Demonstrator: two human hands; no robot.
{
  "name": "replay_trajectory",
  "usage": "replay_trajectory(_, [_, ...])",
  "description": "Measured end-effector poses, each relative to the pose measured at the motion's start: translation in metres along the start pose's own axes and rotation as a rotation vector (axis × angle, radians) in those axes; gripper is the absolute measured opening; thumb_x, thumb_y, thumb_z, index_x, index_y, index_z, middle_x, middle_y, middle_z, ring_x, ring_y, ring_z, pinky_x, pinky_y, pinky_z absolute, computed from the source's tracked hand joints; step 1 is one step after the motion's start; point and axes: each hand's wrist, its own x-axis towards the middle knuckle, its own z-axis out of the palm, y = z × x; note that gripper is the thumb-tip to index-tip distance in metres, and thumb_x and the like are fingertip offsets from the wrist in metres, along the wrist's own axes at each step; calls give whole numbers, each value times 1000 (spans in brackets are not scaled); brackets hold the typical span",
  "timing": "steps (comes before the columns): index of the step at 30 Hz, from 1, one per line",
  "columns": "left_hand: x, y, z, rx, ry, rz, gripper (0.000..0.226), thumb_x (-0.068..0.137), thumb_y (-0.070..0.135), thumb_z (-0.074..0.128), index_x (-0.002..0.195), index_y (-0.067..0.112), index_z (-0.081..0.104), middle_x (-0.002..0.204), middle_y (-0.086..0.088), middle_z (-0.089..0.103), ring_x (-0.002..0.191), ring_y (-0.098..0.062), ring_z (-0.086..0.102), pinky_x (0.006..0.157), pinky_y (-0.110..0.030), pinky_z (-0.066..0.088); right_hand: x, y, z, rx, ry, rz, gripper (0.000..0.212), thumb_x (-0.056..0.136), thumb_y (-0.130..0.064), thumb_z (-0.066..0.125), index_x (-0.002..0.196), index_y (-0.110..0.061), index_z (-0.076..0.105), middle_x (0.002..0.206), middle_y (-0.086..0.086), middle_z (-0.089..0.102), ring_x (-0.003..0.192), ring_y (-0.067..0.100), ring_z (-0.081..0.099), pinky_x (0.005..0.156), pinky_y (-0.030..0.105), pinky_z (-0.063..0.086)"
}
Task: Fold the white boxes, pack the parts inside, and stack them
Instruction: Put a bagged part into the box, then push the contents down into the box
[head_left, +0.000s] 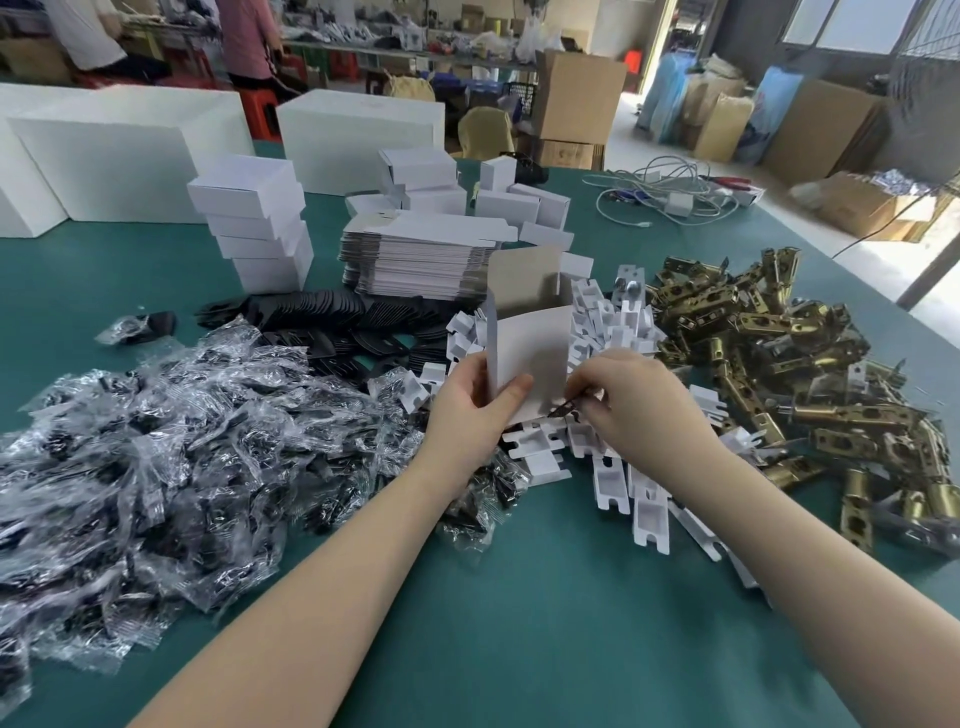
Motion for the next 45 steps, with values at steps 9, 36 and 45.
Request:
replay_trajectory(9, [-1,3,1,-89,-20,-47,25,87,20,75,108,25,63,101,5,73,95,-8,69,76,-19,52,-18,-29,-5,400,190,107,6,88,-18,69,91,-24,69,83,-9,69,70,15,62,65,29,53])
replay_trajectory(36, [-2,0,-2,-59,-59,-24,19,86,24,74,97,36,63,87,15,70,83,-1,63,72,-16,51,6,-34,-58,730,189,6,7,79,-27,74,84,-29,70,78,-5,74,54,-3,59,49,10,43])
replay_trajectory(45, [-2,3,-4,-56,-103,-2,26,85,15,76,102,29,64,97,16,73,92,-2,68,75,-15,52,65,-35,-94,21,-148,-288,14,84,-21,77,98,-24,77,77,-23,66,73,-8,64,72,10,50])
